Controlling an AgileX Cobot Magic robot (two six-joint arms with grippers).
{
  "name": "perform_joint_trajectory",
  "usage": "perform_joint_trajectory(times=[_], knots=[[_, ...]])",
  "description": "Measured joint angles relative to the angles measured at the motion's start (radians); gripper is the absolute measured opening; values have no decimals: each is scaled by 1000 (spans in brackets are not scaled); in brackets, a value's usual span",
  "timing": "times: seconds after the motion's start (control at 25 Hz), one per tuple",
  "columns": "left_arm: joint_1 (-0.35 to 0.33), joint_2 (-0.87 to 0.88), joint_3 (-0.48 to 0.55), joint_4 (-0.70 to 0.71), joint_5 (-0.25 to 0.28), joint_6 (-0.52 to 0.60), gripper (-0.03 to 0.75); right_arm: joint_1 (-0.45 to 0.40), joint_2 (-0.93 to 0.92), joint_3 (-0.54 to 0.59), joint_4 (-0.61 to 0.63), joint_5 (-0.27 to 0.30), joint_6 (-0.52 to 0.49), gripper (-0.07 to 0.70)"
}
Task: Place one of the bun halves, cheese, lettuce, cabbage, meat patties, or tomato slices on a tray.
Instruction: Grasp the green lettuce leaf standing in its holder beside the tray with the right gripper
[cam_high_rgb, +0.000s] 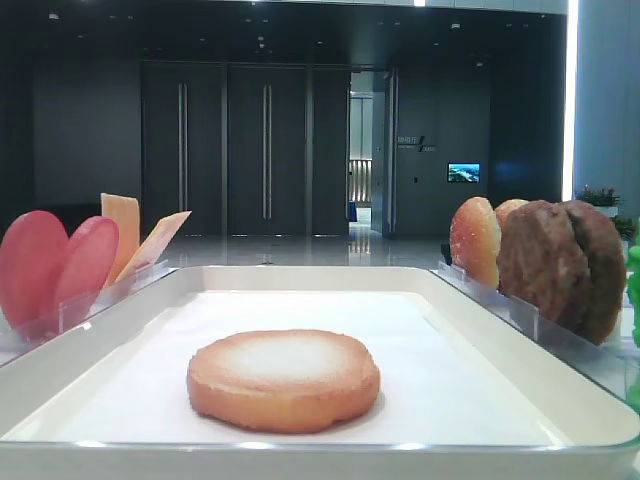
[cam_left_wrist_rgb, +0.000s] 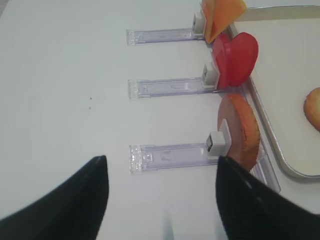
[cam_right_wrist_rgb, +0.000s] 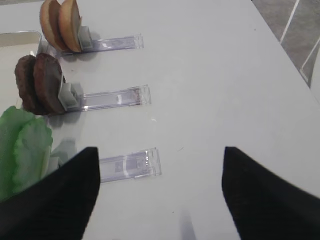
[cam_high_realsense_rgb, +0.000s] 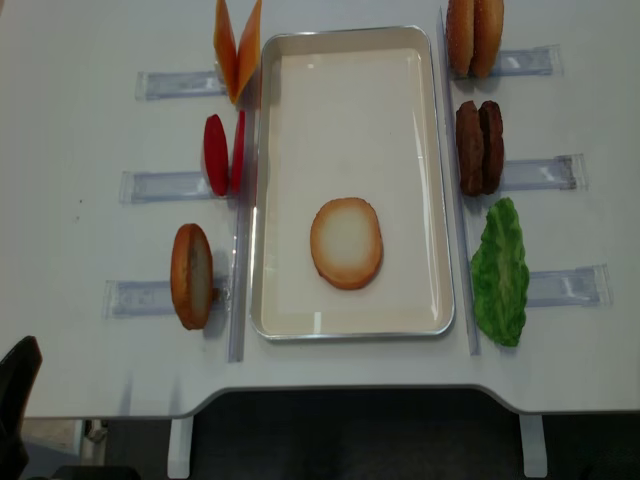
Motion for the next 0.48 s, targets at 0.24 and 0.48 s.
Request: perform_joint_trajectory(times=[0.24, 0.48], knots=[[0, 0, 0, 0, 0, 0, 517, 0, 0, 0, 0, 0, 0, 489], [0, 0, 0, 0, 0, 0, 517, 0, 0, 0, 0, -1, 0, 487]])
